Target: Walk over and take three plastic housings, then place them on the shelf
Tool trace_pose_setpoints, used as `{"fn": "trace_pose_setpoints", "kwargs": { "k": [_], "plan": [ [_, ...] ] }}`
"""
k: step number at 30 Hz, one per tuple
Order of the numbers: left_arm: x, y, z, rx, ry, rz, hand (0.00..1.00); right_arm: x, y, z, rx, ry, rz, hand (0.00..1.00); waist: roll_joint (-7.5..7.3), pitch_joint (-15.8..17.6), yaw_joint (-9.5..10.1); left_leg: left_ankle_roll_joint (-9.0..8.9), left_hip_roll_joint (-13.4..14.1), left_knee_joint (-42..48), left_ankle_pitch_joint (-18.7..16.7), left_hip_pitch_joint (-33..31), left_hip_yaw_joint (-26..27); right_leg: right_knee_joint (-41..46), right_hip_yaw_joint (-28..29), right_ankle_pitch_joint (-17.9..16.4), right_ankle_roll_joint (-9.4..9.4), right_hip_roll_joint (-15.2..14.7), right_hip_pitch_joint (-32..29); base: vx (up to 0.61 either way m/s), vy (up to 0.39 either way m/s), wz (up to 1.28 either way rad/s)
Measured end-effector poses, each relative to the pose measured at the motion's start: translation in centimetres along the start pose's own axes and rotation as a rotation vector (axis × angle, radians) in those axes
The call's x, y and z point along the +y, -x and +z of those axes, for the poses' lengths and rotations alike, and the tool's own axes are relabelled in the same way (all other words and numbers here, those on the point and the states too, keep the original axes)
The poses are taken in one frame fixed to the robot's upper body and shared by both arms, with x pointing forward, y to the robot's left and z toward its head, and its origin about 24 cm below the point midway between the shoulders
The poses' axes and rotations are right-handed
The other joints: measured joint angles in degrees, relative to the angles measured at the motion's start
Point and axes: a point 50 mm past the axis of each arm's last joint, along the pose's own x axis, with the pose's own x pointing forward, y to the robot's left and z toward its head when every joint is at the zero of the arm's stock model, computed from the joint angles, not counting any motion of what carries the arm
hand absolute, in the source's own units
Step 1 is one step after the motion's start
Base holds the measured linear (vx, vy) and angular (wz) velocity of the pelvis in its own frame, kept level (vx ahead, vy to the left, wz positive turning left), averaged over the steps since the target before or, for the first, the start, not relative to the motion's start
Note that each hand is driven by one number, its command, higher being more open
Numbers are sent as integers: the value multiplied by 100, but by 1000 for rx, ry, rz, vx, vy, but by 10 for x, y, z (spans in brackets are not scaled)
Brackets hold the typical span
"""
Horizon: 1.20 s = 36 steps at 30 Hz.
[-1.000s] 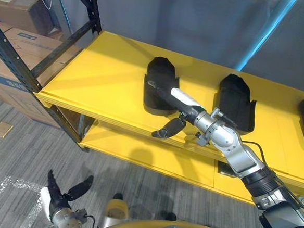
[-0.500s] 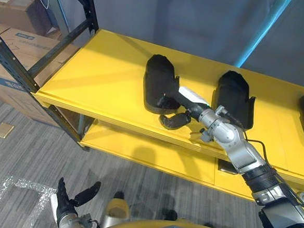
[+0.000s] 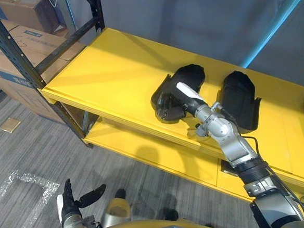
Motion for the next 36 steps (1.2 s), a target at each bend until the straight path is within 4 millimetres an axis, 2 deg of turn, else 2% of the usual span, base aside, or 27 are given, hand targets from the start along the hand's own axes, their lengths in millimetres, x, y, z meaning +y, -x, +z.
{"fn": "trace_pose_setpoints", "kwargs": {
  "k": [9,16,25,31,32,36],
  "plan": [
    [0,0,-1,3,-1,-7,100,-5,-7,-3,-20,88,-5,0,0,2,65,-8,0,-203,139,93,-80,-8,-83,0,1,7,54,-9,-7,4],
    [0,1,-4,17,-8,-14,100,-10,-16,6,-91,217,29,0,-13,7,65,-12,0,-268,188,110,-114,-73,-130,23,26,15,91,0,-3,2],
    [1,0,-3,14,-11,-15,100,-22,-16,2,-150,320,78,0,-55,30,199,-15,5,-301,202,170,-145,-187,-181,52,27,45,194,2,-4,2],
    [3,-1,-3,11,-18,-21,100,-29,-14,4,-208,462,100,0,-105,78,235,-18,0,-300,204,194,-162,-193,-199,51,26,42,243,0,0,0],
    [3,-1,-3,12,-19,-21,100,-30,-13,4,-210,478,103,100,-106,78,240,-18,0,-300,204,192,-165,-193,-204,50,26,41,243,0,0,0],
    [2,-1,-3,12,-19,-38,100,-31,-13,-1,-187,492,115,100,-103,81,233,-18,1,-302,204,193,-168,-194,-208,50,27,42,242,0,0,0]
  ]
}}
